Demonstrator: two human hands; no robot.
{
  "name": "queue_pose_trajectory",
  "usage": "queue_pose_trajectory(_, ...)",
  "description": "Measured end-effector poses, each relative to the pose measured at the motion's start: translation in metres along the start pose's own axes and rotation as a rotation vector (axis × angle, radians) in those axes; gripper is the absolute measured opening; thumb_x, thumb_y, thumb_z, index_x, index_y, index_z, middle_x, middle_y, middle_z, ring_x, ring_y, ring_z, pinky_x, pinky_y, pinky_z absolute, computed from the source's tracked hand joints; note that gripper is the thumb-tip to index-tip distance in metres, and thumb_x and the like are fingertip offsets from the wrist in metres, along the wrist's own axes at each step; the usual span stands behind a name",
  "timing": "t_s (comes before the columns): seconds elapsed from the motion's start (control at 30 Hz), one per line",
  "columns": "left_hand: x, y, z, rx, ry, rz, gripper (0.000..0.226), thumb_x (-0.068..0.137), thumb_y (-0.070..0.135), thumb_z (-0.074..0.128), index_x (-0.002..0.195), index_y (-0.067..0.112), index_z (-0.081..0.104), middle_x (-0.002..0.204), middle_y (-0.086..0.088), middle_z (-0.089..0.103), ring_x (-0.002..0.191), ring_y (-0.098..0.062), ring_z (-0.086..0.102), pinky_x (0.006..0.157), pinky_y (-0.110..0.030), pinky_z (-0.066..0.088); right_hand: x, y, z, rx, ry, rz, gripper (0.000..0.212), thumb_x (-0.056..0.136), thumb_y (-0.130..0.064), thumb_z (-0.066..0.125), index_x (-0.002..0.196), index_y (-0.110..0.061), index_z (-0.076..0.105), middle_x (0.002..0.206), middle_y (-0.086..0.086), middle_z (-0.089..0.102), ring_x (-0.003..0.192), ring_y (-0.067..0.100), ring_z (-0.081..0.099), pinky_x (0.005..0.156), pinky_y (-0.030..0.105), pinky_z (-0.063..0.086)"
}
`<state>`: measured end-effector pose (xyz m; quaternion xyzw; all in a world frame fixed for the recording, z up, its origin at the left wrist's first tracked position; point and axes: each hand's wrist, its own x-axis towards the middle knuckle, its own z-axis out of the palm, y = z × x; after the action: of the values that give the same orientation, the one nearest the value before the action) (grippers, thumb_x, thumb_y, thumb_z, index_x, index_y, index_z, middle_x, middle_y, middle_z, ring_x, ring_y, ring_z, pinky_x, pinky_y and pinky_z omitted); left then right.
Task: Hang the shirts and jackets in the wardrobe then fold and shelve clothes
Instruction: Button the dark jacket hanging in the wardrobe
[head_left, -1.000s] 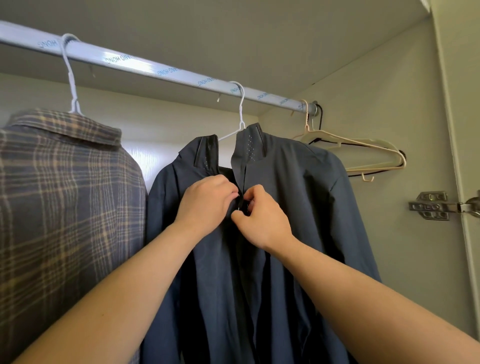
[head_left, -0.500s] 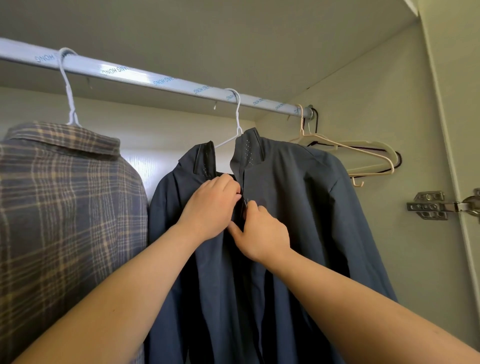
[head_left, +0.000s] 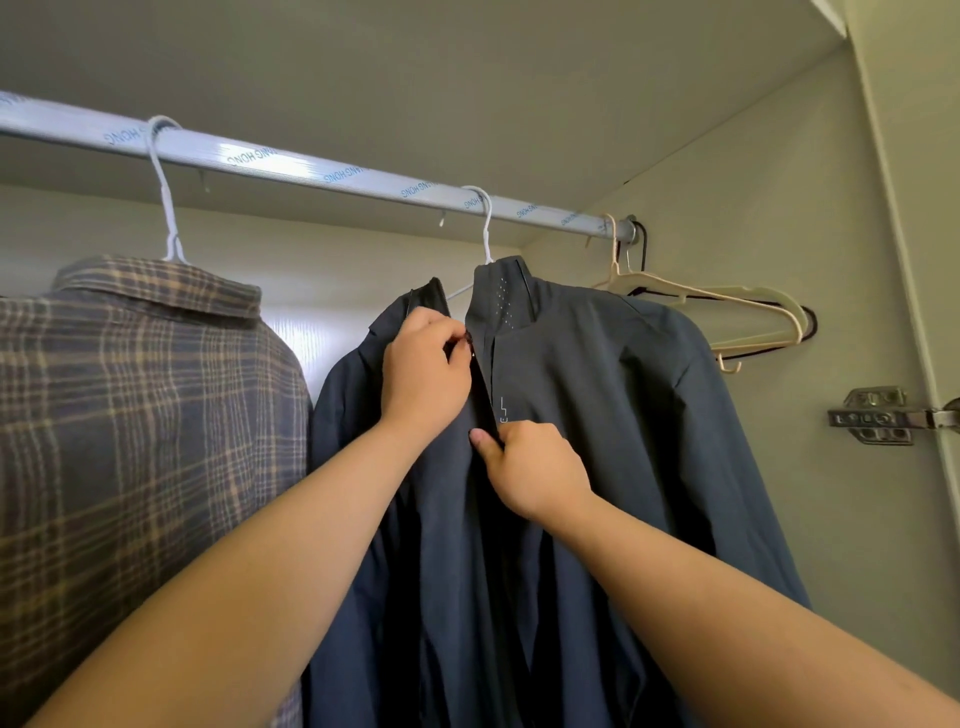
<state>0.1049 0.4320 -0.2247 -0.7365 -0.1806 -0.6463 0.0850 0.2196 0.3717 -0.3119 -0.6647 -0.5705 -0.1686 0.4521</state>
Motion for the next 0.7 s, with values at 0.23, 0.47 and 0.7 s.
queue_pose_trajectory(0.23, 0.054, 0.017, -0.008, 0.053, 0.096, -0.124, 0.016, 0.090, 0.011, 0.062, 0.093, 0.018, 0.076, 0.100, 0.011, 0.049, 0.084, -0.013, 0.050, 0.075, -0.022, 0.036, -0.003, -0.004, -0.008, 0.000, -0.063, 0.022, 0.053, 0.099, -0.057, 0.040, 0.062, -0.020, 0.040, 0.066, -0.003, 0.046, 0.058, 0.020, 0.045, 0.060, 0.032, 0.037)
queue_pose_trajectory(0.47, 0.073, 0.023, -0.010, 0.064, 0.043, -0.102, 0.019, 0.096, 0.026, 0.060, 0.102, 0.016, 0.075, 0.107, 0.001, 0.068, 0.093, -0.021, 0.061, 0.076, -0.025, 0.039, -0.012, -0.003, -0.018, -0.036, -0.168, 0.048, 0.051, 0.098, -0.061, 0.037, 0.065, -0.023, 0.039, 0.078, 0.000, 0.055, 0.075, 0.030, 0.053, 0.067, 0.034, 0.042)
queue_pose_trajectory(0.7, 0.057, -0.010, -0.022, 0.125, 0.020, -0.304, 0.035, 0.104, 0.035, 0.032, 0.113, 0.018, 0.062, 0.115, -0.006, 0.065, 0.110, -0.032, 0.055, 0.090, -0.040, 0.039, -0.006, 0.016, -0.082, -0.314, 0.372, -0.231, 0.039, 0.097, -0.058, 0.040, 0.086, -0.022, 0.051, 0.095, 0.006, 0.060, 0.093, 0.032, 0.057, 0.069, 0.038, 0.043)
